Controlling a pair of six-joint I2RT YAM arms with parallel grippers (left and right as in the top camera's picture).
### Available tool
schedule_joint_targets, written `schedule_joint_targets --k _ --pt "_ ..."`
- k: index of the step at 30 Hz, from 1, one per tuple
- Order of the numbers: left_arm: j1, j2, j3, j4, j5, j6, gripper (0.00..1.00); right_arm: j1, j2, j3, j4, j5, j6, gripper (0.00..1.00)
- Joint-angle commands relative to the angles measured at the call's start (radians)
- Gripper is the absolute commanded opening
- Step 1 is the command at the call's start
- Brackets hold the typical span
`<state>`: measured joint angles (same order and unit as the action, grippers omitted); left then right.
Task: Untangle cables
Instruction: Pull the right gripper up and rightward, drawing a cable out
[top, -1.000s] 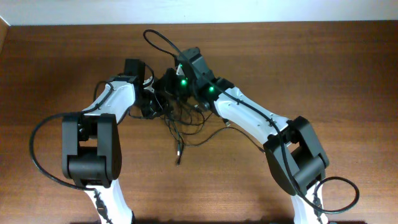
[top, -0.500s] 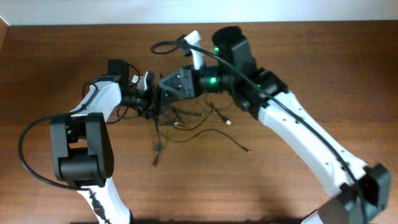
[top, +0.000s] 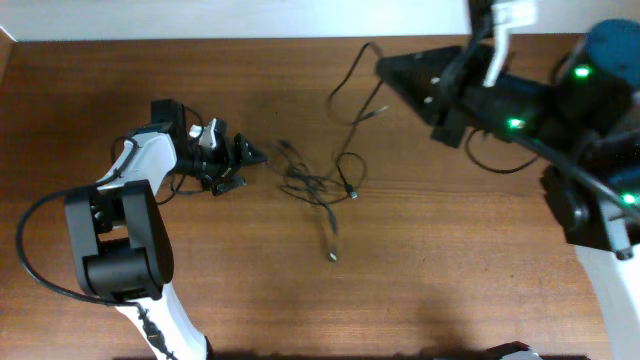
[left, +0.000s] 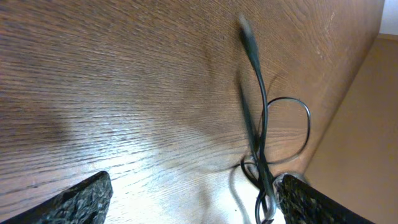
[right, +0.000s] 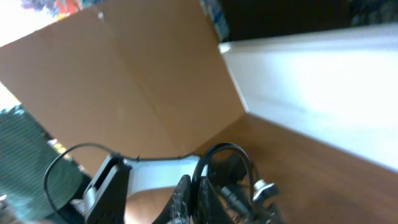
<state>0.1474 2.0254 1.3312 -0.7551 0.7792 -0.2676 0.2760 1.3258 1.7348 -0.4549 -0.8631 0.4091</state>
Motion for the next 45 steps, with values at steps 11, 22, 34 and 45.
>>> schedule_joint_targets --k 11,22,34,45 --pt "-0.020 0.007 -0.005 0.003 0.232 0.198 1.00 -0.108 -0.018 0.079 0.208 0.134 0.256 0.04" --pt "-0.130 0.007 -0.005 0.040 0.342 0.358 0.95 -0.095 0.107 0.079 0.240 -0.135 0.393 0.04" --pt "-0.493 0.007 -0.005 0.152 0.232 0.655 0.85 -0.095 0.108 0.079 0.235 -0.229 0.393 0.04" --pt "-0.573 0.007 -0.005 0.180 0.129 0.650 0.00 -0.095 0.107 0.079 0.221 -0.233 0.393 0.04"
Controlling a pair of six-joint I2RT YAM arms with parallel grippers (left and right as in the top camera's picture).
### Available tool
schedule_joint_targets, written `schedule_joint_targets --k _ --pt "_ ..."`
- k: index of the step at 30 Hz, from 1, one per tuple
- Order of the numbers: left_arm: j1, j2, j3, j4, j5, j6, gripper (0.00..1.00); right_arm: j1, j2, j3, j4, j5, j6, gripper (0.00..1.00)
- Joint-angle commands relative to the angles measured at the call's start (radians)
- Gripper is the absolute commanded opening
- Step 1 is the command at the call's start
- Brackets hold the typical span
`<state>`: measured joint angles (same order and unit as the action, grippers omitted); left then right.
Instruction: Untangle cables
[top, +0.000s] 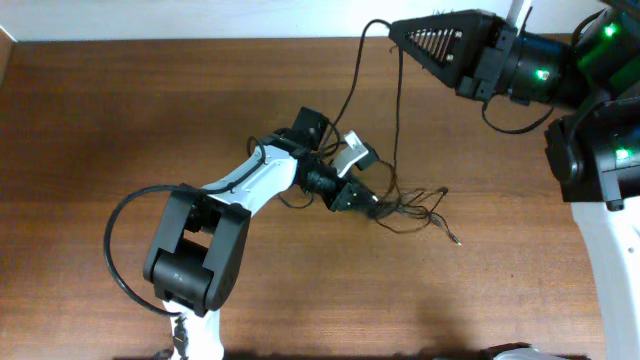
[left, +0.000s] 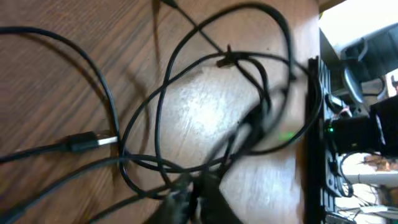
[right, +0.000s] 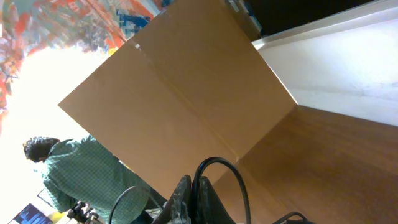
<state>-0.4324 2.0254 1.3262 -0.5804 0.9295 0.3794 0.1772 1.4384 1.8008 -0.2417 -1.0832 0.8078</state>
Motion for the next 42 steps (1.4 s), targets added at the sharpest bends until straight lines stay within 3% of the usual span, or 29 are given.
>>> schedule_joint_targets --k 1,9,14,19,22,24,26,30,33,37,38,40,42 --pt "0.017 0.007 0.000 0.007 -0.025 -0.010 0.00 0.004 -0.007 0.013 0.015 -0.013 -0.006 0.04" --pt "0.215 0.007 0.000 0.008 -0.378 -0.474 0.00 -0.170 -0.067 0.013 -0.039 -0.037 -0.006 0.04" --pt "0.394 0.007 0.000 -0.083 -0.380 -0.596 0.00 -0.277 -0.067 0.012 -0.177 -0.061 -0.052 0.04" --pt "0.518 0.007 -0.001 -0.138 -0.369 -0.637 0.00 -0.356 -0.053 0.009 -0.432 -0.012 -0.248 0.04" --pt "0.538 0.007 -0.014 -0.139 -0.369 -0.665 0.00 -0.398 -0.037 0.009 -0.634 0.196 -0.365 0.04" --pt "0.540 0.007 -0.018 -0.139 -0.380 -0.672 0.00 -0.415 -0.033 0.009 -0.770 0.536 -0.393 0.04" --pt "0.540 0.007 -0.018 -0.139 -0.381 -0.675 0.00 -0.414 -0.026 0.009 -0.843 0.740 -0.393 0.04" --pt "0.541 0.007 -0.018 -0.145 -0.414 -0.685 0.00 -0.414 -0.006 0.009 -0.932 0.836 -0.441 0.04" --pt "0.550 0.007 -0.018 -0.161 -0.493 -0.735 0.00 -0.414 0.024 0.009 -0.977 1.110 -0.441 0.04" --pt "0.589 0.007 -0.018 -0.182 -0.489 -0.747 0.01 -0.414 0.065 0.008 -1.009 1.163 -0.441 0.04" --pt "0.589 0.007 -0.018 -0.189 -0.489 -0.747 0.08 -0.413 0.076 0.008 -1.023 1.159 -0.441 0.04" --pt "0.579 0.007 -0.018 -0.210 -0.478 -0.746 0.39 -0.413 0.102 0.007 -1.069 1.115 -0.443 0.04" --pt "0.569 0.007 -0.018 -0.217 -0.478 -0.745 0.46 -0.413 0.134 -0.005 -1.106 1.006 -0.510 0.04"
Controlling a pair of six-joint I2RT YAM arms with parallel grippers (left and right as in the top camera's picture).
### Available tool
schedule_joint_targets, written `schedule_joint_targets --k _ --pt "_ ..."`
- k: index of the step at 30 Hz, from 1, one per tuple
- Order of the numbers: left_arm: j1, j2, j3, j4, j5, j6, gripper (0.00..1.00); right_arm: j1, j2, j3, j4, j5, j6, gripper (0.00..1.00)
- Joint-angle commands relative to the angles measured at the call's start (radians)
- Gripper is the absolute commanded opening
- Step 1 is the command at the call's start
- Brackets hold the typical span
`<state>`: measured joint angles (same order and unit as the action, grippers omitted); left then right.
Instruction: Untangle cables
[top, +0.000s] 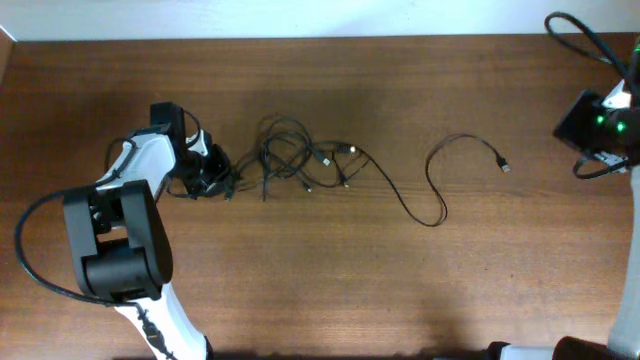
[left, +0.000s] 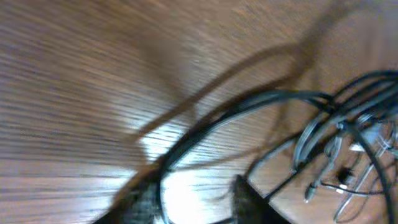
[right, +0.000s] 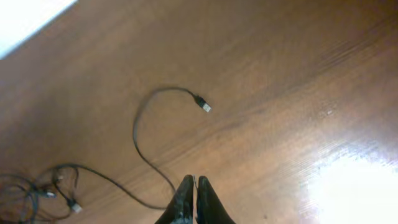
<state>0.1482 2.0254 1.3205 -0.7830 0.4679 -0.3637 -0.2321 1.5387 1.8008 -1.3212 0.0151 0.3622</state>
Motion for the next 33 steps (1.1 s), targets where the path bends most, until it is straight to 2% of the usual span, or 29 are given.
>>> schedule_joint_targets --k 1,2,3,5,7,8,10,11,14,17,19,20,23,28,29,30,31,32,33 --pt "-0.012 0.007 -0.011 -0.015 -0.015 -0.002 0.47 -0.004 0.043 -0.009 -0.035 -0.132 -0.094 0.04" --pt "-0.012 0.005 -0.009 -0.015 -0.012 -0.002 0.50 0.002 0.067 -0.022 -0.045 -0.204 -0.184 0.10" --pt "-0.011 0.005 -0.008 -0.015 -0.012 -0.002 0.54 0.012 0.086 -0.029 -0.058 -0.227 -0.227 0.25" --pt "-0.012 0.005 -0.004 -0.016 -0.008 -0.002 0.62 0.071 0.154 -0.034 -0.096 -0.237 -0.301 0.46" --pt "-0.013 -0.015 0.027 -0.035 0.026 0.040 0.63 0.139 0.242 -0.034 -0.108 -0.221 -0.306 0.57" --pt "-0.013 -0.034 0.046 -0.053 -0.016 0.040 0.66 0.157 0.272 -0.034 -0.106 -0.217 -0.306 0.59" --pt "-0.013 -0.075 0.104 -0.114 -0.109 0.039 0.81 0.192 0.345 -0.034 -0.097 -0.218 -0.306 0.59" --pt "-0.015 -0.089 0.145 -0.153 -0.137 0.040 0.82 0.208 0.380 -0.034 -0.090 -0.218 -0.306 0.59" --pt "-0.064 -0.093 0.241 -0.180 -0.208 0.044 0.82 0.266 0.462 -0.034 -0.077 -0.217 -0.307 0.59" --pt "-0.167 -0.086 0.246 -0.094 -0.313 0.047 0.81 0.319 0.517 -0.034 -0.073 -0.209 -0.307 0.59" --pt "-0.264 -0.048 0.246 -0.015 -0.462 0.047 0.79 0.344 0.546 -0.036 -0.062 -0.206 -0.306 0.59" --pt "-0.289 -0.029 0.245 0.012 -0.512 0.047 0.74 0.350 0.548 -0.036 -0.060 -0.206 -0.306 0.59" --pt "-0.350 0.048 0.245 0.139 -0.511 0.126 0.73 0.365 0.549 -0.037 -0.051 -0.206 -0.306 0.59" --pt "-0.370 0.169 0.245 0.209 -0.521 0.130 0.74 0.381 0.549 -0.037 -0.051 -0.206 -0.307 0.59" --pt "-0.366 0.178 0.245 0.221 -0.521 0.131 0.71 0.389 0.549 -0.037 -0.049 -0.206 -0.307 0.59" --pt "-0.363 0.178 0.245 0.225 -0.521 0.130 0.49 0.395 0.549 -0.037 -0.043 -0.206 -0.307 0.59" --pt "-0.358 0.178 0.246 0.226 -0.521 0.130 0.18 0.402 0.549 -0.037 -0.034 -0.206 -0.307 0.59" --pt "-0.354 0.178 0.246 0.224 -0.520 0.130 0.00 0.407 0.549 -0.037 -0.031 -0.206 -0.306 0.59" --pt "-0.348 0.178 0.246 0.220 -0.513 0.130 0.00 0.411 0.549 -0.037 -0.032 -0.206 -0.306 0.59"
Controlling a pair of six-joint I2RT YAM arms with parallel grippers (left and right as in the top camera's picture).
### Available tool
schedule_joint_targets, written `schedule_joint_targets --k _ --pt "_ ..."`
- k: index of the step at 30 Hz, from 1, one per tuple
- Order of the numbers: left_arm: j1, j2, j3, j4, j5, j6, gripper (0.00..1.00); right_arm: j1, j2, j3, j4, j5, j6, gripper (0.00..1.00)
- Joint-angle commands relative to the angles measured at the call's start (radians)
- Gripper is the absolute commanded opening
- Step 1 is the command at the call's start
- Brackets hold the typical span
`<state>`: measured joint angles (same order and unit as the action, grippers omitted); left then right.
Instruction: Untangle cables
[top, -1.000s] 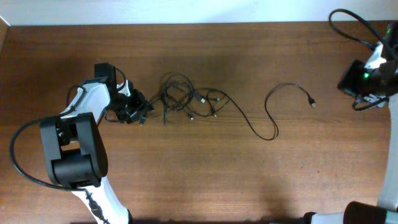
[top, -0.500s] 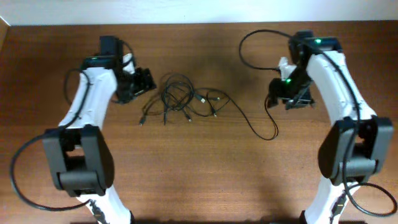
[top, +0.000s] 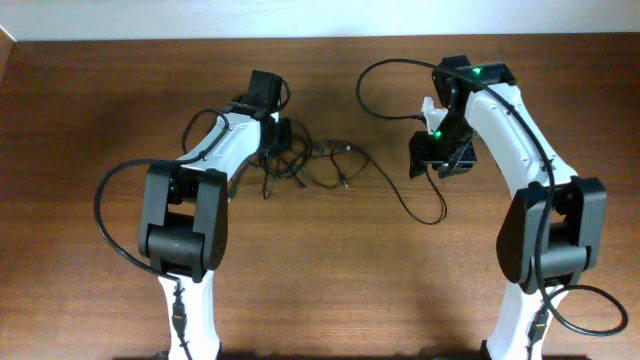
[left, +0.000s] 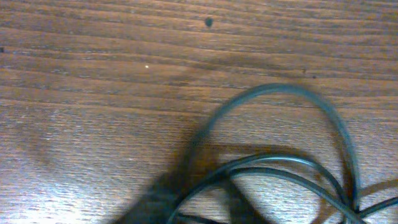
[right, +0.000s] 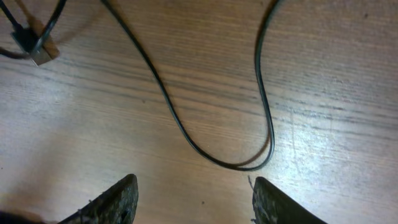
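A knot of thin black cables (top: 290, 160) lies on the wooden table (top: 330, 290), left of centre. My left gripper (top: 275, 135) is low over the knot's upper edge. In the left wrist view its blurred fingers (left: 158, 199) stand a little apart, with a cable loop (left: 280, 93) running between them. One long cable (top: 400, 205) trails right from the knot and curls into a bend. My right gripper (top: 440, 160) hangs just above that bend, open. Its fingers (right: 112, 199) are wide apart over the bend (right: 249, 165), not touching it. A USB plug (right: 37, 53) shows at the top left.
The table's far edge meets a white wall (top: 320, 15). A black lead (top: 385, 70) arcs from my right arm over the table's far part. Both arm bases stand at the near edge, left and right.
My right gripper was shut, high at the far right edge; now it is open, low over the long cable's bend. My left gripper has gone from the knot's left side to its upper edge.
First my left gripper was open left of the knot while my right held a cable raised at the back. Then my left was shut on the knot at mid-table. Later the knot lay left with one cable stretched rightward. Now both grippers are low over the cables.
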<state>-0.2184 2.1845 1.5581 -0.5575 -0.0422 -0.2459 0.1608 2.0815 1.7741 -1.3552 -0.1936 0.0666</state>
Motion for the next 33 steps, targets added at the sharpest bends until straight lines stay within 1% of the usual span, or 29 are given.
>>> schedule_joint_targets --k 1,4,5,6,7,9,10,11,14,15,18,19,21,22,23,25,26,27,30,32,33 --pt "0.026 0.015 0.010 -0.013 0.002 0.012 0.00 0.023 0.006 -0.011 0.002 0.002 -0.011 0.59" --pt "0.061 0.010 0.016 -0.039 0.016 0.012 0.00 0.038 0.006 -0.020 0.009 0.002 -0.011 0.60" --pt "0.078 0.010 0.016 -0.046 0.074 0.021 0.00 0.043 0.006 -0.026 0.015 0.002 -0.011 0.60" --pt "0.089 0.010 0.016 -0.058 0.154 0.061 0.00 0.050 0.006 -0.042 0.032 0.002 -0.011 0.60" --pt "0.092 0.010 0.016 -0.076 0.142 0.061 0.00 0.054 0.006 -0.051 0.036 0.002 -0.011 0.60" --pt "0.106 0.010 0.016 -0.129 0.109 0.019 0.00 0.058 0.006 -0.092 0.056 0.002 -0.011 0.60" --pt "0.127 0.010 0.018 -0.168 0.134 -0.039 0.00 0.062 0.006 -0.125 0.085 0.002 -0.011 0.61" --pt "0.140 0.010 0.019 -0.187 0.175 -0.050 0.00 0.065 0.006 -0.146 0.105 0.002 -0.011 0.63" --pt "0.219 0.010 0.026 -0.294 0.470 -0.048 0.00 0.097 0.006 -0.239 0.221 -0.009 -0.011 0.64" --pt "0.233 0.010 0.026 -0.321 0.496 -0.048 0.00 0.110 0.006 -0.258 0.257 -0.016 -0.011 0.64" --pt "0.246 0.010 0.026 -0.377 0.491 -0.037 0.00 0.169 0.006 -0.312 0.413 -0.014 -0.012 0.63" --pt "0.243 0.010 0.026 -0.380 0.497 -0.037 0.00 0.199 0.006 -0.336 0.494 0.008 -0.062 0.63" --pt "0.241 0.011 0.026 -0.372 0.489 -0.037 0.00 0.228 0.006 -0.363 0.584 0.103 -0.075 0.63" --pt "0.241 0.011 0.026 -0.369 0.487 -0.037 0.00 0.239 0.006 -0.380 0.628 0.175 -0.074 0.60" --pt "0.241 0.011 0.026 -0.367 0.487 -0.037 0.00 0.240 0.006 -0.392 0.649 0.225 -0.074 0.52" --pt "0.242 0.011 0.026 -0.365 0.487 -0.037 0.00 0.227 0.006 -0.402 0.637 0.278 -0.074 0.14" --pt "0.242 0.011 0.026 -0.364 0.487 -0.037 0.00 0.220 0.006 -0.404 0.629 0.286 -0.075 0.04" --pt "0.242 0.011 0.026 -0.363 0.487 -0.037 0.00 0.205 0.006 -0.410 0.618 0.290 -0.075 0.04" --pt "0.248 0.011 0.026 -0.364 0.486 -0.037 0.00 0.131 0.006 -0.413 0.557 0.412 -0.074 0.04" --pt "0.251 0.011 0.026 -0.364 0.464 -0.039 0.00 0.047 0.006 -0.413 0.543 0.470 -0.074 0.04" --pt "0.254 0.011 0.026 -0.364 0.461 -0.042 0.00 -0.028 0.006 -0.413 0.552 0.479 -0.074 0.04"
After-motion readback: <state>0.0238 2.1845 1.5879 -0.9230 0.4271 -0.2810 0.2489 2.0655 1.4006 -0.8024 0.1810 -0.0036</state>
